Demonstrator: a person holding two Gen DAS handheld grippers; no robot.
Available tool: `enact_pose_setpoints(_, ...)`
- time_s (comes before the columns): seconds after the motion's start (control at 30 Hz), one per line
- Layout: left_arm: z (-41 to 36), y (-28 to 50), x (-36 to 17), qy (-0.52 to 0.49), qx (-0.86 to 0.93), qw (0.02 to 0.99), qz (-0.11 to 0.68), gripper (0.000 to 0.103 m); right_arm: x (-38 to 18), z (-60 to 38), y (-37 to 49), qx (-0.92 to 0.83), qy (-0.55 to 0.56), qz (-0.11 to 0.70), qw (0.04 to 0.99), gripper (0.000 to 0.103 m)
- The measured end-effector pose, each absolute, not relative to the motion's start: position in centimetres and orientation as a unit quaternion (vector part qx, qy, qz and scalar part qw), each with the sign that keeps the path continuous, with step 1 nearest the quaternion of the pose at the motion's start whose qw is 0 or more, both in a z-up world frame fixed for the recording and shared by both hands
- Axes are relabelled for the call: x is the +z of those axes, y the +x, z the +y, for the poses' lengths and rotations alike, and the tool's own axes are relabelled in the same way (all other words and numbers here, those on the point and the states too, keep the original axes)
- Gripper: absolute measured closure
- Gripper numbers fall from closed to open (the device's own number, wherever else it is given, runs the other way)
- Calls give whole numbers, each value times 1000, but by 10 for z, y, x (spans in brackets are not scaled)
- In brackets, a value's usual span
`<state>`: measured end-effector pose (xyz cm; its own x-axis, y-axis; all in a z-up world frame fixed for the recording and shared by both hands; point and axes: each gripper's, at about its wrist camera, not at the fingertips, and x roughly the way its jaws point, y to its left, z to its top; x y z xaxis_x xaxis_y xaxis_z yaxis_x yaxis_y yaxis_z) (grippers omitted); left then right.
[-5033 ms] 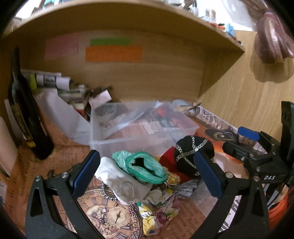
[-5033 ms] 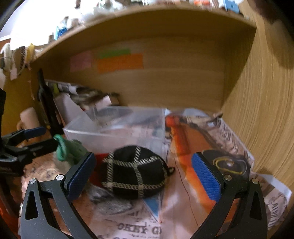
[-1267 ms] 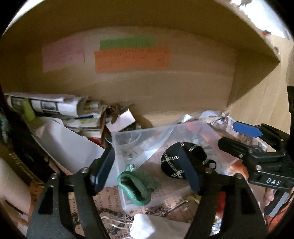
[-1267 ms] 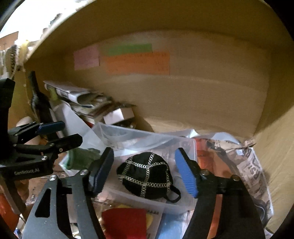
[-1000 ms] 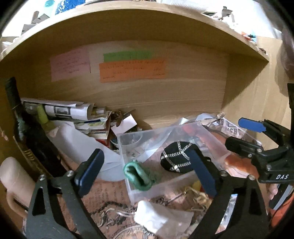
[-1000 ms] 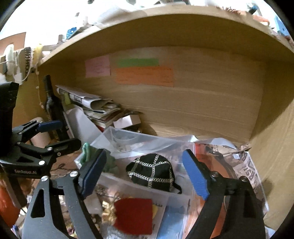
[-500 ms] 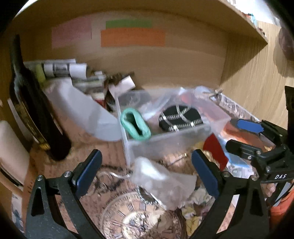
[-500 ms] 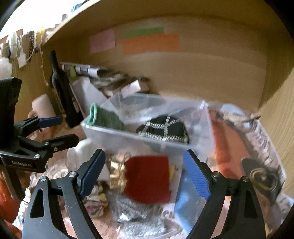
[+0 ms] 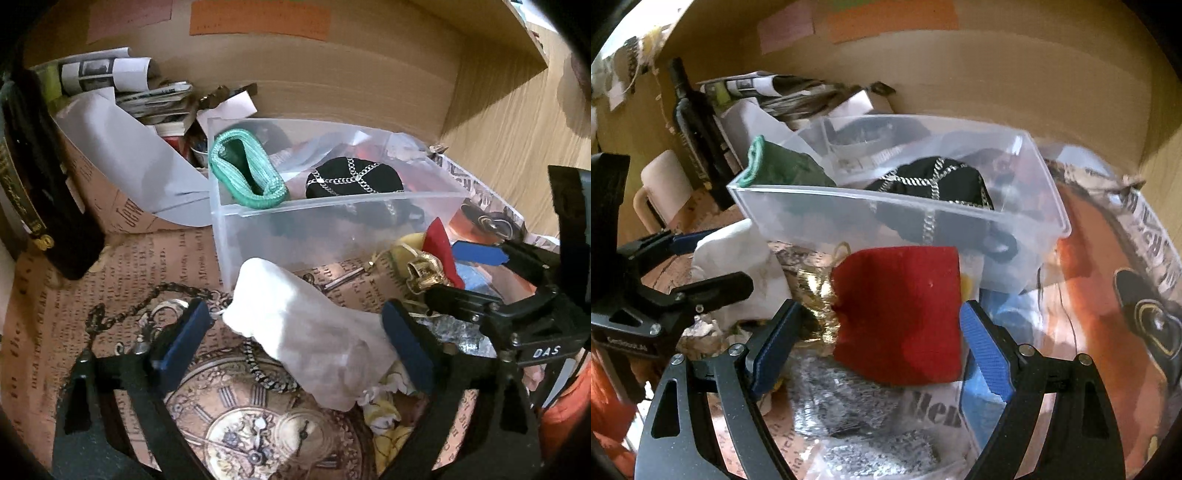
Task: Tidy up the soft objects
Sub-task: 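Grasp the white cloth with the left tool while the right tool grasps the red felt with gold tassel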
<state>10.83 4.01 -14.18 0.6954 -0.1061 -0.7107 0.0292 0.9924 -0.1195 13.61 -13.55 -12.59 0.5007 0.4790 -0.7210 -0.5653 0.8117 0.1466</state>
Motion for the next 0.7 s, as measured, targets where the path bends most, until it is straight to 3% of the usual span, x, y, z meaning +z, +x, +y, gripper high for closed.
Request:
enact_pose_setpoints(0.03, 40, 110, -143, -51, -39, 918, 392, 29, -127, -137, 137, 301, -52, 399, 864, 18)
enact_pose_setpoints(0.13, 41, 112, -143, -59, -44, 916, 394, 39, -127, -137, 137, 302, -48, 398, 865, 18)
enact_pose_setpoints(0.33, 41, 112, -142, -57, -52, 917, 391, 67, -125, -139, 136, 297, -48, 388, 871, 44)
enact_pose_setpoints(0.53, 42, 109, -133, -63, -64, 921, 379, 79, -117, -145, 135, 298, -33, 376, 877, 71)
enact_pose_setpoints(0.6, 42, 106, -124, -67, -70, 924, 369, 80, -112, -148, 134, 299, -26, 369, 880, 89)
enact_pose_setpoints(0.7, 42, 102, -111, -63, -72, 931, 351, 81, -103, -151, 132, 308, -15, 359, 881, 93)
